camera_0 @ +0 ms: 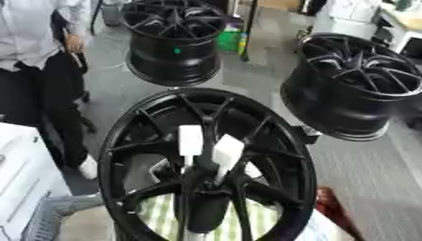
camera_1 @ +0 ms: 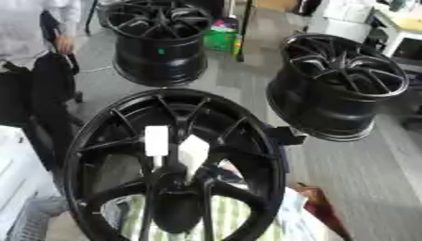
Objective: Pull the pin out of the wheel hub.
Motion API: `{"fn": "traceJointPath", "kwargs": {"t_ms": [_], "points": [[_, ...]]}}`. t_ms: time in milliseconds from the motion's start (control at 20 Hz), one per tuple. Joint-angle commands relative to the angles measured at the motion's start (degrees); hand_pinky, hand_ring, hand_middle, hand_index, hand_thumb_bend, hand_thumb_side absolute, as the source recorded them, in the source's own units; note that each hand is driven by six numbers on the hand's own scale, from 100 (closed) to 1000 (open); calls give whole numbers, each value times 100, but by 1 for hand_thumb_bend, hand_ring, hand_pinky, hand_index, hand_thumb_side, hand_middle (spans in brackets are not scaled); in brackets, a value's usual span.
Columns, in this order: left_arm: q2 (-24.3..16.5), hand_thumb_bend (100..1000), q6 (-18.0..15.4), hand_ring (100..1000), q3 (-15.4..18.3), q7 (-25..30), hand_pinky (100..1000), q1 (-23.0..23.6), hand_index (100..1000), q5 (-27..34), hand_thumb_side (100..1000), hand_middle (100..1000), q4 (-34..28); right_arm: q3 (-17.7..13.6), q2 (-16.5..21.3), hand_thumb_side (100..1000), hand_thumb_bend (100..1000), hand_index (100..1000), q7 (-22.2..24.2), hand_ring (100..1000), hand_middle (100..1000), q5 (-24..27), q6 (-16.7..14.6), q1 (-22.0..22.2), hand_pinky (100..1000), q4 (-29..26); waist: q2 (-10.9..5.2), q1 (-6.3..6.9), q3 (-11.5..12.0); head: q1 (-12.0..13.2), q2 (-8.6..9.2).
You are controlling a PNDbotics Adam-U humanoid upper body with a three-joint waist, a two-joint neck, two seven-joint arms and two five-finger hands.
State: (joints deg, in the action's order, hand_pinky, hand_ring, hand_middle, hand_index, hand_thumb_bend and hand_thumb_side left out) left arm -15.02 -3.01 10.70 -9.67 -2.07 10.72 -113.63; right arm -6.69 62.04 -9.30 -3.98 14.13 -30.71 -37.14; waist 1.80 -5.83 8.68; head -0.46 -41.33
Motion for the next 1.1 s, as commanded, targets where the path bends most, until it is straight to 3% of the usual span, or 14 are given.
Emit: {"fn": "traceJointPath", "kwargs": {"t_ms": [50, 200, 250, 300, 350, 400, 450, 1100], "points": [[-100, 190, -22, 844, -29, 32, 861, -87, 827, -39, 620, 644, -96, -14, 419, 100, 100, 456, -146, 637, 336, -112, -168, 53, 782, 498, -25, 25, 14, 18, -36], [-89, 189, -23, 845, -37, 48, 862, -97, 828, -42, 621, 645, -96, 51, 414, 100, 100, 504, -276, 671, 387, -252, -346, 116, 785, 950, -3, 38, 24, 20, -26], [-89, 189, -21, 845, -39, 52, 862, -100, 828, -45, 622, 645, -96, 65, 405, 100, 100, 576, -293, 717, 468, -281, -419, 128, 786, 1038, 3, 40, 24, 23, -23], [-90, 188, -20, 845, -41, 58, 863, -104, 828, -47, 622, 645, -96, 89, 398, 116, 101, 714, -271, 791, 639, -321, -513, 144, 802, 1085, 6, 41, 23, 27, -22], [-90, 189, -18, 846, -42, 63, 863, -107, 828, -49, 622, 646, -96, 113, 398, 310, 117, 812, -215, 827, 743, -383, -615, 162, 815, 1108, 8, 41, 21, 30, -23], [-88, 188, -16, 846, -43, 67, 863, -108, 828, -49, 623, 646, -96, 124, 402, 428, 100, 863, -157, 866, 810, -453, -696, 174, 830, 1127, 7, 41, 18, 32, -27], [-85, 188, -14, 846, -45, 71, 864, -107, 828, -49, 624, 646, -96, 120, 405, 448, 100, 876, -118, 886, 835, -518, -740, 177, 838, 1147, 6, 40, 15, 34, -30], [-76, 187, -17, 847, -54, 142, 867, -84, 829, -47, 625, 649, -96, 54, 437, 424, 129, 885, -201, 906, 859, -774, -486, 94, 854, 1166, -17, 35, -2, 38, -68]]}}
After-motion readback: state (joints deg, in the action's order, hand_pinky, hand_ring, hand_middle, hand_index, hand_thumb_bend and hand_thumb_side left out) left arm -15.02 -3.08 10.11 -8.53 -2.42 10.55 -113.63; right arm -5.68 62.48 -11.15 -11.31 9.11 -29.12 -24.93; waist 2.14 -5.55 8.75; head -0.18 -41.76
